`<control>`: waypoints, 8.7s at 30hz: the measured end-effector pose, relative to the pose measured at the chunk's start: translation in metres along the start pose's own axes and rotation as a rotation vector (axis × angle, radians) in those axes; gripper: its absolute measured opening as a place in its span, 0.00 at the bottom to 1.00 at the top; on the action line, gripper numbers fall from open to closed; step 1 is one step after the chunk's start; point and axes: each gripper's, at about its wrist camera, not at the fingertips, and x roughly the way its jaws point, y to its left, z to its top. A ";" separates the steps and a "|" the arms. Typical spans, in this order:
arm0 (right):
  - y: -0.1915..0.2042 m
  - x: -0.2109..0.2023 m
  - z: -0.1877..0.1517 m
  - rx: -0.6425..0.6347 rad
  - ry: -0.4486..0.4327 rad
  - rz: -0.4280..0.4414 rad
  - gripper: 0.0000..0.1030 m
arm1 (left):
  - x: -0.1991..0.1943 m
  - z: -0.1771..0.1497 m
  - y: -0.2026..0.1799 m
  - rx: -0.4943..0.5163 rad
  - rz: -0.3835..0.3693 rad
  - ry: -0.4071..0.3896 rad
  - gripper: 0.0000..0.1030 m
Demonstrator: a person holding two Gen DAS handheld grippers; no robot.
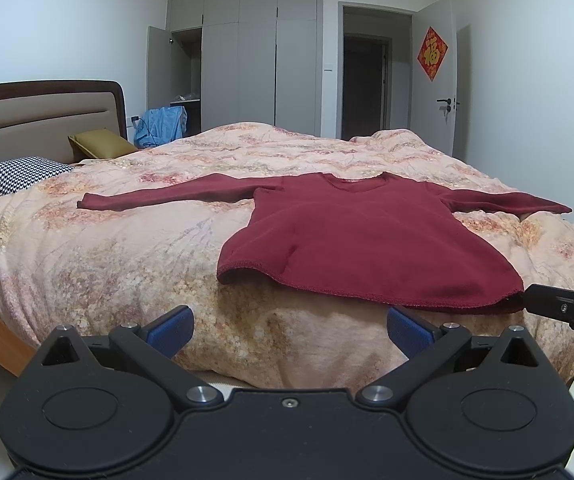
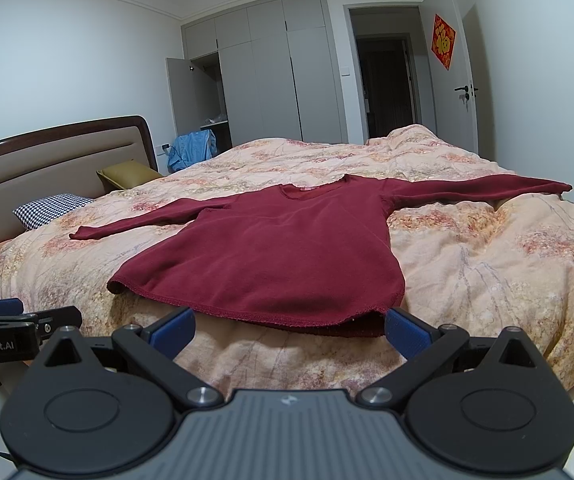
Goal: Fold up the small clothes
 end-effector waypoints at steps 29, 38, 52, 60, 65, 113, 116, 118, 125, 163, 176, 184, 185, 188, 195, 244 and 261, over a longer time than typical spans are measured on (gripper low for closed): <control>-0.099 0.122 0.060 0.106 0.140 -0.117 1.00 | 0.162 0.118 -0.026 -0.001 -0.042 0.215 0.99; -0.164 0.166 0.088 0.142 0.115 -0.179 1.00 | 0.232 0.159 -0.080 0.068 -0.066 0.216 0.99; -0.278 0.218 0.121 0.273 0.113 -0.252 1.00 | 0.340 0.151 -0.152 0.051 -0.085 0.239 0.99; -0.364 0.235 0.147 0.372 0.062 -0.297 1.00 | 0.368 0.124 -0.166 0.074 -0.102 0.265 0.99; -0.419 0.253 0.164 0.466 0.033 -0.347 1.00 | 0.372 0.120 -0.167 0.064 -0.106 0.261 0.99; -0.253 0.303 0.296 -0.079 -0.216 -0.341 0.07 | 0.334 0.225 -0.078 -0.126 -0.017 0.119 0.99; -0.181 0.340 0.303 -0.215 -0.196 -0.214 0.07 | 0.328 0.234 -0.043 -0.180 0.037 0.095 0.99; -0.137 0.363 0.299 -0.275 -0.164 -0.131 0.07 | 0.323 0.236 -0.021 -0.210 0.074 0.085 0.99; -0.010 0.418 0.241 -0.431 0.021 0.095 0.07 | 0.316 0.230 0.035 -0.228 0.152 0.069 0.99; -0.274 0.366 0.180 -0.043 0.133 -0.062 0.53 | 0.437 0.170 -0.046 -0.179 -0.142 0.336 0.86; -0.270 0.390 0.196 -0.046 0.141 0.023 0.07 | 0.452 0.183 -0.050 -0.192 -0.183 0.349 0.02; -0.262 0.345 0.226 -0.466 0.051 0.053 0.06 | 0.458 0.217 -0.048 -0.098 -0.138 0.202 0.02; -0.264 0.348 0.227 -0.475 0.070 0.053 0.06 | 0.465 0.215 -0.047 -0.103 -0.143 0.212 0.02; -0.266 0.366 0.225 -0.445 0.136 0.047 0.06 | 0.488 0.203 -0.053 -0.099 -0.133 0.271 0.02; -0.290 0.382 0.210 -0.224 0.182 0.080 0.24 | 0.484 0.190 -0.061 -0.076 -0.120 0.281 0.55; -0.324 0.382 0.224 -0.150 0.201 0.100 0.33 | 0.434 0.159 -0.284 0.327 -0.857 0.127 0.04; -0.358 0.425 0.219 0.427 0.281 0.282 0.14 | 0.423 0.152 -0.290 0.402 -0.864 0.063 0.04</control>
